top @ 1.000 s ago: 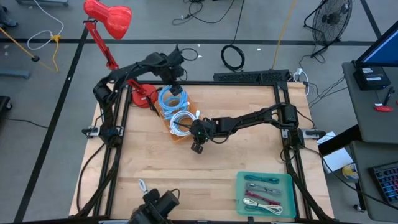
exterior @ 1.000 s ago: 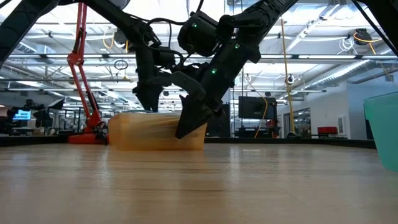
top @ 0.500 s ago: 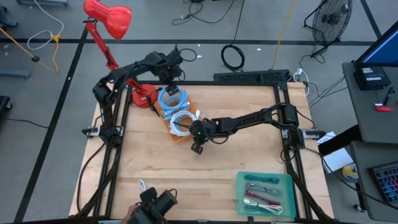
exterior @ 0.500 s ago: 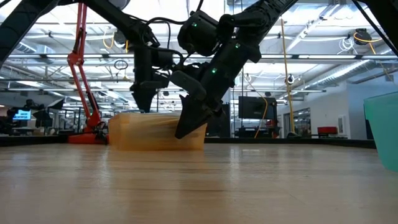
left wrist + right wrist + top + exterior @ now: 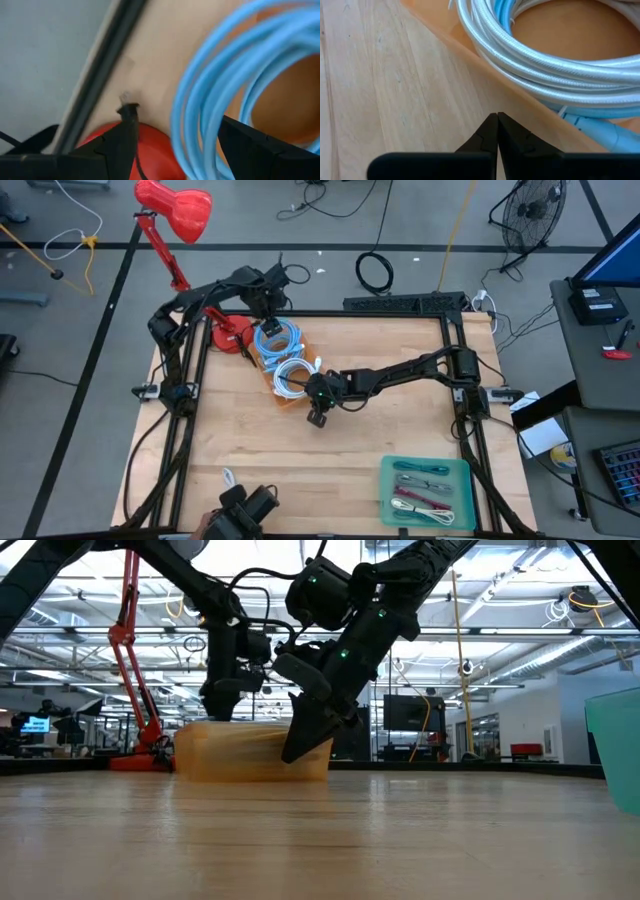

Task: Pick & Place USB Port
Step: Put the light blue wire cable into the orange bin

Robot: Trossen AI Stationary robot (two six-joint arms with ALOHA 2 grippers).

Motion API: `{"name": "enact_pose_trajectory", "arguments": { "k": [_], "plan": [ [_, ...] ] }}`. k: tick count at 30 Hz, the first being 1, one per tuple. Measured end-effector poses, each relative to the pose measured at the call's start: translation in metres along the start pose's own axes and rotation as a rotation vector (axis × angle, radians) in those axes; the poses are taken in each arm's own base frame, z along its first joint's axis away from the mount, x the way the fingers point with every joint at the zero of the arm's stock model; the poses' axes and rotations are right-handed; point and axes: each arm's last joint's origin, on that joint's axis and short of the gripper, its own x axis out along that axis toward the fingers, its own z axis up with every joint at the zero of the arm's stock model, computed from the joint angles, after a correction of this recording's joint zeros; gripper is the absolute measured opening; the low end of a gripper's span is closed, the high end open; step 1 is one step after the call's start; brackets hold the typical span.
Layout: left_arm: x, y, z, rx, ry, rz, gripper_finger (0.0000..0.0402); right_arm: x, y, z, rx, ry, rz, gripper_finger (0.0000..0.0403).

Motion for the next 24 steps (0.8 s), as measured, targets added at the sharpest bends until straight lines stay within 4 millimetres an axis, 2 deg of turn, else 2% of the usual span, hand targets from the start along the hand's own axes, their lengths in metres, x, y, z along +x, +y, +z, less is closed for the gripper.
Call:
{"name": "enact_pose_trajectory", "arguments": {
  "k": [4, 9, 12, 17, 18, 24],
  "plan": [
    [0.013, -0.003, -0.007, 0.003, 0.044, -0.013, 0.0266, 0.0, 0.0, 0.0, 0.008, 0.0, 0.0, 0.0],
    [0.016, -0.004, -0.007, -0.015, 0.026, -0.047, 0.0252, 0.0, 0.0, 0.001, 0.012, -0.013, 0.005, 0.0],
    [0.016, -0.008, -0.006, -0.009, 0.023, -0.062, 0.0195, 0.0, 0.0, 0.002, 0.014, -0.018, 0.007, 0.0],
    [0.015, -0.019, -0.004, 0.036, 0.02, -0.105, 0.0038, 0.0, 0.0, 0.002, 0.02, -0.02, 0.007, 0.0],
    [0.015, -0.021, -0.004, 0.04, 0.027, -0.113, 0.0029, 0.0, 0.0, 0.002, 0.02, -0.02, 0.007, 0.0],
    [0.014, -0.029, -0.005, 0.044, 0.056, -0.116, 0.0038, 0.0, -0.001, 0.003, 0.038, -0.029, 0.006, 0.0]
  ]
}}
